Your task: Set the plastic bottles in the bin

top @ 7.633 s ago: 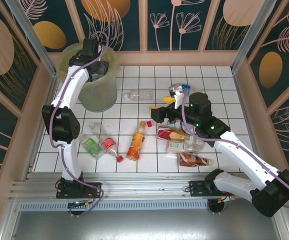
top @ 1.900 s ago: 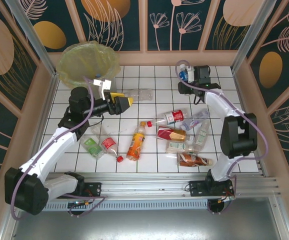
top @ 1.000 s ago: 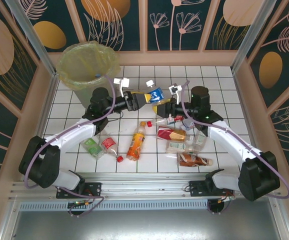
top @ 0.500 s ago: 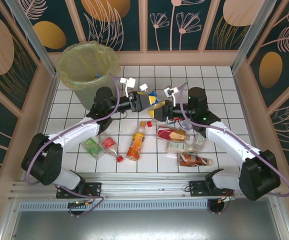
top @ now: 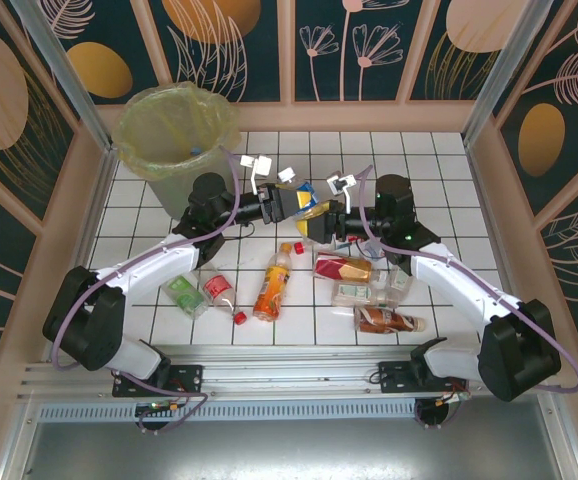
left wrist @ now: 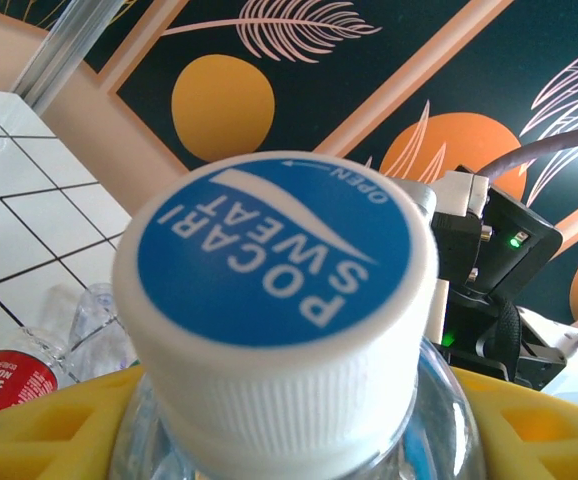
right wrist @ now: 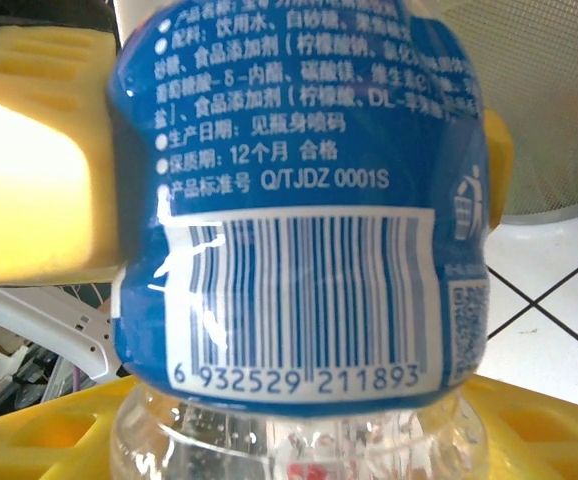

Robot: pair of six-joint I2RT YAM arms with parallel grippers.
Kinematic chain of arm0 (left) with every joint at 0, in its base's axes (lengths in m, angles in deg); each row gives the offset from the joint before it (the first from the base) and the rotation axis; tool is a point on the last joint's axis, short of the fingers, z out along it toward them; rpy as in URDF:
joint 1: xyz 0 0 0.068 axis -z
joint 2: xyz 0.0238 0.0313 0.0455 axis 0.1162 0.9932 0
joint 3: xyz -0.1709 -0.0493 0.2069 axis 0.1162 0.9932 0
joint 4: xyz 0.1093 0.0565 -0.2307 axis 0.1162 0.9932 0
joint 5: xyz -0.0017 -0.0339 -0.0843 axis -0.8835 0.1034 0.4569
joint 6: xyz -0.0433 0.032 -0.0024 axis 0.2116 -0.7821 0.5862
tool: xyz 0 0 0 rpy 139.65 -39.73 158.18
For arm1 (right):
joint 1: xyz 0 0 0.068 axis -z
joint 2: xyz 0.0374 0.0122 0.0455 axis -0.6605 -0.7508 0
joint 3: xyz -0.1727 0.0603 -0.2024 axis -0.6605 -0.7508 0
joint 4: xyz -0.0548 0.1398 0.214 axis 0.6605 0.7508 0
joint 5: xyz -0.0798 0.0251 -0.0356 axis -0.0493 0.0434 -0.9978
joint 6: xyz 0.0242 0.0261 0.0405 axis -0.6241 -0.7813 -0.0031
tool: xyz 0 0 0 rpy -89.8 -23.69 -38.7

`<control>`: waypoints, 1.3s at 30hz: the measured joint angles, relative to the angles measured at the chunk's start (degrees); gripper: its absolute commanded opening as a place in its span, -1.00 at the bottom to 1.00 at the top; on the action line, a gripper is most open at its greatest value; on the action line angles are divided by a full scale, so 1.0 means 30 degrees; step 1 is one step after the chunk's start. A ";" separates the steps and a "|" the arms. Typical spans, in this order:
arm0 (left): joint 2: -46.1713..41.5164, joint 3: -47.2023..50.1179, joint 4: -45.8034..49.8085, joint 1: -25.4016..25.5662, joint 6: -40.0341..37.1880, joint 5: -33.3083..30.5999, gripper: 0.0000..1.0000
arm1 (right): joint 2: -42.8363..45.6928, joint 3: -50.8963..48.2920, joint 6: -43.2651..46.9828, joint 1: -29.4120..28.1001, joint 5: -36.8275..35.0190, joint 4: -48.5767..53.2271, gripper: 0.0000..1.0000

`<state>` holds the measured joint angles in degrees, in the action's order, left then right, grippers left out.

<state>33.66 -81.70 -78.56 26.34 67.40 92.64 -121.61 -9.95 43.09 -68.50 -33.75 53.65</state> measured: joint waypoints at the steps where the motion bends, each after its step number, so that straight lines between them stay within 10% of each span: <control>1: 0.0000 0.0007 0.0000 0.0000 0.0000 0.0000 0.16 | 0.0000 0.0000 0.0000 0.0000 0.0000 0.0000 0.36; 11: -0.0495 -0.1872 0.3869 0.0131 -0.2404 -0.0969 0.12 | 0.0124 0.0000 -0.0095 0.0000 -0.0466 0.0138 0.96; 29: -0.0816 -1.3478 1.8061 -0.0066 -1.1657 -1.1067 0.19 | 0.4226 0.0255 0.0670 0.0000 -0.2987 0.2878 0.98; 39: 0.1304 -1.8600 2.2229 -0.3126 -1.4098 -1.6655 0.18 | 0.4605 0.0685 0.1035 0.0000 -0.4051 0.3512 0.98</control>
<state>37.58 -137.50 -11.87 16.96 25.11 42.67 -107.79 -7.89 46.19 -68.50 -45.91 64.19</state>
